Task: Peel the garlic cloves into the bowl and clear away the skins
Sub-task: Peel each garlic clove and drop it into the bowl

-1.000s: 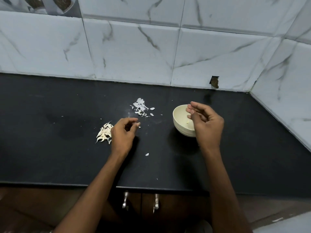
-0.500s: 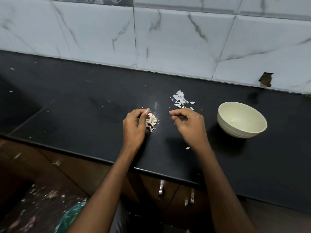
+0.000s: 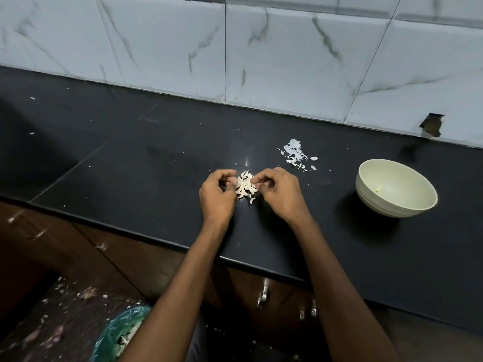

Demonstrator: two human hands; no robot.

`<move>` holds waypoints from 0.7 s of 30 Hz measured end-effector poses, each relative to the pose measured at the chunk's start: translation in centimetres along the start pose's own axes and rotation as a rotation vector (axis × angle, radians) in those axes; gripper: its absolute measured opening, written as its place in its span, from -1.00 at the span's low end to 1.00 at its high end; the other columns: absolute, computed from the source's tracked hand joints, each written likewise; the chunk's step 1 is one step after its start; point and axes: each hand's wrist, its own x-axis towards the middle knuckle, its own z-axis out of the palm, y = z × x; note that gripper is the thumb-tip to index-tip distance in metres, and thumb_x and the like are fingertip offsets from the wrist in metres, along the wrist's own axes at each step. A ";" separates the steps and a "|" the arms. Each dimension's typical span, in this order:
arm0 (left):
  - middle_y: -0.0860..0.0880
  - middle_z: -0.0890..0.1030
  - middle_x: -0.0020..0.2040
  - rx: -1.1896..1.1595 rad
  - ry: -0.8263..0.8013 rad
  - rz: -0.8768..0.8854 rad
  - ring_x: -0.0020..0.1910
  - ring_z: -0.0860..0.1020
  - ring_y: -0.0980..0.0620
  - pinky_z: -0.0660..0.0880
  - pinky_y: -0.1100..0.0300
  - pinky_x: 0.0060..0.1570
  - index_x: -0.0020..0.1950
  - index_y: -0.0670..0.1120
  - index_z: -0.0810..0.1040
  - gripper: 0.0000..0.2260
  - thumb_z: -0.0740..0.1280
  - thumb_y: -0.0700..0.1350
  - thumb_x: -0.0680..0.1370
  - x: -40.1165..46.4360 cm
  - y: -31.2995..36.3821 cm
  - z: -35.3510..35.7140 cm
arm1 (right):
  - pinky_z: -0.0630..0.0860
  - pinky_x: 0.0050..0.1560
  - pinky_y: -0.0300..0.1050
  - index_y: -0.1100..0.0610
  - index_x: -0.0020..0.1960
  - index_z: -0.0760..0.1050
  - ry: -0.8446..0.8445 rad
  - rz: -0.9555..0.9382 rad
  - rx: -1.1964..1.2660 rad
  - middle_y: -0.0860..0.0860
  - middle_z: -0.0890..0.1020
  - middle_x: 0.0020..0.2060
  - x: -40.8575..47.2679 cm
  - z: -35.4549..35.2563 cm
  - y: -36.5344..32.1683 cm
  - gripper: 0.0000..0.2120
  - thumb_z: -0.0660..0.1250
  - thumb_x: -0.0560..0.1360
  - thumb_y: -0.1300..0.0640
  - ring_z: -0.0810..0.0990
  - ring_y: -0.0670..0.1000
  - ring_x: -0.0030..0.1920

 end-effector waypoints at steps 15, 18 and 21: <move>0.03 0.71 -0.14 0.043 -0.023 -0.017 -0.21 0.61 0.22 0.49 0.43 -0.22 0.02 -0.09 0.72 -0.85 0.44 -0.30 0.56 -0.1 0.1 0.1 | 0.53 0.01 -0.15 0.05 -0.03 0.74 -0.098 -0.049 -0.157 -0.06 0.62 -0.06 1.1 0.2 0.3 -0.95 0.53 0.52 0.17 0.61 -0.06 -0.07; 0.07 0.71 -0.15 0.052 -0.047 -0.004 -0.20 0.64 0.21 0.49 0.43 -0.21 0.02 -0.07 0.73 -0.87 0.44 -0.27 0.56 -0.2 0.2 0.2 | 0.48 -0.03 -0.20 0.05 -0.06 0.72 -0.061 -0.052 -0.128 -0.07 0.62 -0.08 0.9 0.2 0.5 -0.96 0.50 0.55 0.16 0.59 -0.08 -0.10; 0.11 0.72 -0.15 0.037 -0.042 0.002 -0.20 0.64 0.26 0.49 0.43 -0.19 0.03 -0.08 0.73 -0.88 0.43 -0.25 0.58 -0.4 0.4 0.1 | 0.49 -0.03 -0.15 0.05 -0.03 0.67 -0.026 -0.064 -0.094 -0.06 0.61 -0.08 0.8 0.1 0.5 -0.95 0.44 0.59 0.11 0.58 -0.06 -0.10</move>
